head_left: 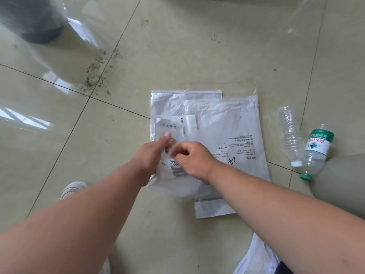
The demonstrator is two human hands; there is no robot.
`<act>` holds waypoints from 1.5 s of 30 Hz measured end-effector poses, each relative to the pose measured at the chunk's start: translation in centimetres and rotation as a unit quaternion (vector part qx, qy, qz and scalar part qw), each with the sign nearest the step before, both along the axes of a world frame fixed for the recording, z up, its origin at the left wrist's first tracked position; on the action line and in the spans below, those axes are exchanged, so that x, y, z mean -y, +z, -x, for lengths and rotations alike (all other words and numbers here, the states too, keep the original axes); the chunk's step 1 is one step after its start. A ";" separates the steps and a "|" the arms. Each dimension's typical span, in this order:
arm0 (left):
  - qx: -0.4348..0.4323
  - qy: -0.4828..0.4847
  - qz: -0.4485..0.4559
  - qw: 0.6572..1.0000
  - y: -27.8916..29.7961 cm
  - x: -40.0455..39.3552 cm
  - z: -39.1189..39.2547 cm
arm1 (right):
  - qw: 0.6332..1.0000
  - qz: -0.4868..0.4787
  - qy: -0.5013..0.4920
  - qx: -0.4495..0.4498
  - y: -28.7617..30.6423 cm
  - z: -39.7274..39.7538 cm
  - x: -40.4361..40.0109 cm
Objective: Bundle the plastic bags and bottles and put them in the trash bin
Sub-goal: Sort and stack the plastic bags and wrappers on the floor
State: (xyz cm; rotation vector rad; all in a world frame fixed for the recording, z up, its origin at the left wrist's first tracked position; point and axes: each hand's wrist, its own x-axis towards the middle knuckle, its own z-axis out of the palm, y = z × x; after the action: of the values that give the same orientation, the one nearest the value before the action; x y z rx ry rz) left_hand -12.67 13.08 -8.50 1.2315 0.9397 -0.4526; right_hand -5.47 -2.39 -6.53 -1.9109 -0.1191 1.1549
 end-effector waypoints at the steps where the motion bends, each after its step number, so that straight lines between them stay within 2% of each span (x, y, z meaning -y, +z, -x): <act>1: 0.014 -0.004 0.001 1.000 -0.1 0.0 0.0 | 0.999 -0.008 0.008 -0.033 0.1 0.5 -0.7; 5: 0.021 -0.005 -0.054 0.998 -0.6 -0.2 0.6 | 0.984 -0.080 -0.061 -0.145 -0.4 1.1 -1.5; 8: 0.005 -0.021 -0.078 0.997 -1.3 -0.8 1.3 | 0.983 -0.102 -0.025 -0.151 -0.7 -0.2 -0.4; 10: -0.003 -0.036 -0.107 0.994 -1.5 -1.2 1.6 | 0.996 -0.042 -0.018 -0.080 -1.3 -1.9 1.2; 12: -0.002 -0.051 -0.138 0.989 -1.0 -1.5 1.7 | 0.993 0.087 -0.028 0.068 -2.5 -3.6 3.6; 14: 0.024 -0.048 -0.156 0.986 -0.8 -1.9 1.8 | 0.948 0.238 -0.022 0.209 -4.1 -4.8 6.1; 15: 0.032 -0.042 -0.153 0.987 -0.8 -2.0 1.8 | 0.921 0.314 -0.008 0.229 -4.9 -5.1 7.4; 17: 0.044 -0.037 -0.140 0.988 -0.6 -2.1 1.9 | 0.887 0.427 -0.014 0.175 -6.2 -5.1 9.5; 20: 0.040 -0.037 -0.127 0.990 -0.3 -2.0 1.9 | 0.874 0.474 -0.090 0.066 -6.7 -4.5 11.5; 22: 0.047 -0.055 -0.156 0.985 0.0 -2.1 1.8 | 0.873 0.470 -0.119 0.055 -6.7 -4.4 12.1; 27: 0.047 -0.097 -0.204 0.973 0.6 -1.4 1.0 | 0.864 0.492 -0.070 0.080 -6.4 -5.4 12.6; 29: 0.032 -0.083 -0.197 0.976 0.0 -1.2 1.0 | 0.866 0.483 -0.049 0.115 -6.2 -5.6 12.8; 32: 0.014 -0.067 -0.182 0.981 -0.4 -1.1 0.9 | 0.896 0.401 -0.047 0.183 -6.8 -5.5 13.1; 38: 0.030 -0.025 -0.171 0.984 -0.4 -2.2 0.8 | 0.932 0.256 -0.155 0.203 -6.2 -6.8 12.4; 43: 0.052 0.106 -0.022 0.993 0.8 -3.1 -0.9 | 0.957 0.127 -0.183 0.187 -5.0 -8.2 10.6; 45: 0.057 0.123 0.044 0.990 1.7 -2.7 -1.8 | 0.965 0.075 -0.215 0.130 -4.5 -8.0 9.5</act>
State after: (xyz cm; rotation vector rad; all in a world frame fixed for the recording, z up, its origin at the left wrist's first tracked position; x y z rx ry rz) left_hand -10.85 15.82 -6.85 1.0337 0.9493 -0.2226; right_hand 2.55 -11.84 -11.03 -2.0816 0.2395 0.6359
